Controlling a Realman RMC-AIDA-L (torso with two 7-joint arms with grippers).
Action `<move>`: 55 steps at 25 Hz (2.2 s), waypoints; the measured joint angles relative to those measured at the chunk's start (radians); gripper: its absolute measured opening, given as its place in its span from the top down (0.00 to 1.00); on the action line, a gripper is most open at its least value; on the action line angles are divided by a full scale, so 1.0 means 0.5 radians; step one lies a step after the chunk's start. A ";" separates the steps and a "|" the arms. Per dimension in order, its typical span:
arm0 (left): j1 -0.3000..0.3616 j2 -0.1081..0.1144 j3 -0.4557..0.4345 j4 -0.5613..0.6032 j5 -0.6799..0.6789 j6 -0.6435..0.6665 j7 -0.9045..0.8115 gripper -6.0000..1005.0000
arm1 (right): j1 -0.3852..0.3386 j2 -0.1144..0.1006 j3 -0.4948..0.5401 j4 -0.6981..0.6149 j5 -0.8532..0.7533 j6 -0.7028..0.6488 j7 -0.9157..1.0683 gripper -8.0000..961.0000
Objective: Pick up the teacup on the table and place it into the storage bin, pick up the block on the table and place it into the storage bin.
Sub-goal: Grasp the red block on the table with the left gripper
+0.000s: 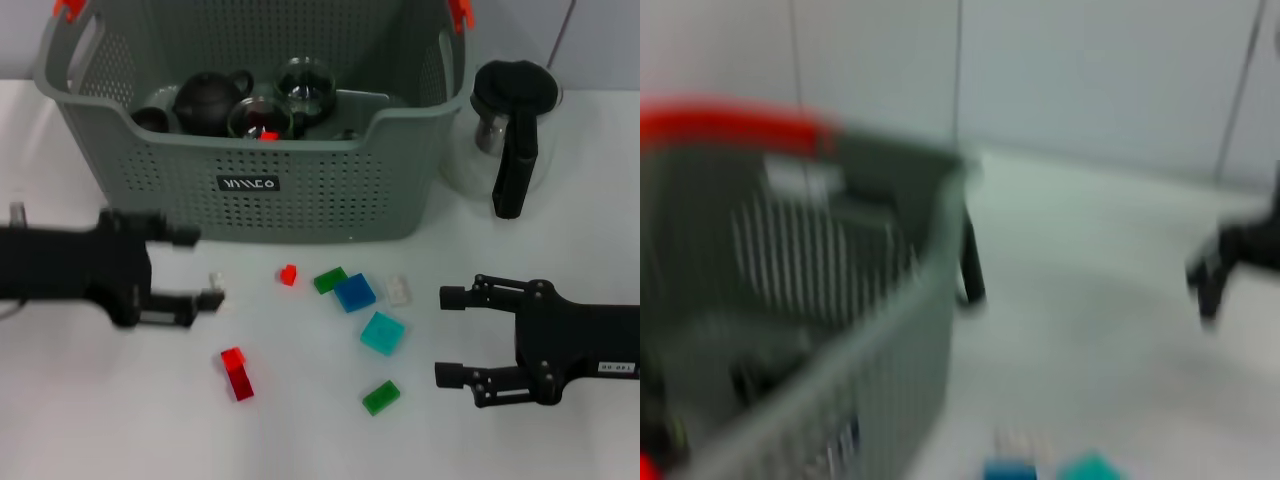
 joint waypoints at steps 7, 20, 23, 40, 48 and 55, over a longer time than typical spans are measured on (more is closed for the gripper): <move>-0.012 -0.036 0.193 0.094 0.322 -0.102 -0.050 0.26 | -0.013 0.000 0.000 -0.001 0.000 0.002 0.001 0.05; -0.111 -0.037 0.523 0.345 0.441 -0.491 -0.123 0.29 | -0.025 -0.002 0.000 0.003 0.000 0.009 0.000 0.05; -0.112 -0.036 0.547 0.364 0.441 -0.528 -0.128 0.32 | -0.025 -0.002 0.000 0.003 -0.001 0.010 -0.001 0.05; -0.116 -0.036 0.562 0.441 0.497 -0.616 -0.148 0.40 | -0.025 -0.002 0.000 0.003 -0.009 0.010 -0.003 0.05; -0.134 -0.035 0.548 0.443 0.498 -0.620 -0.187 0.45 | -0.032 0.000 0.000 0.003 -0.009 0.009 -0.008 0.05; -0.157 -0.027 0.518 0.468 0.500 -0.626 -0.227 0.75 | -0.041 0.000 0.000 0.003 -0.006 0.006 -0.012 0.05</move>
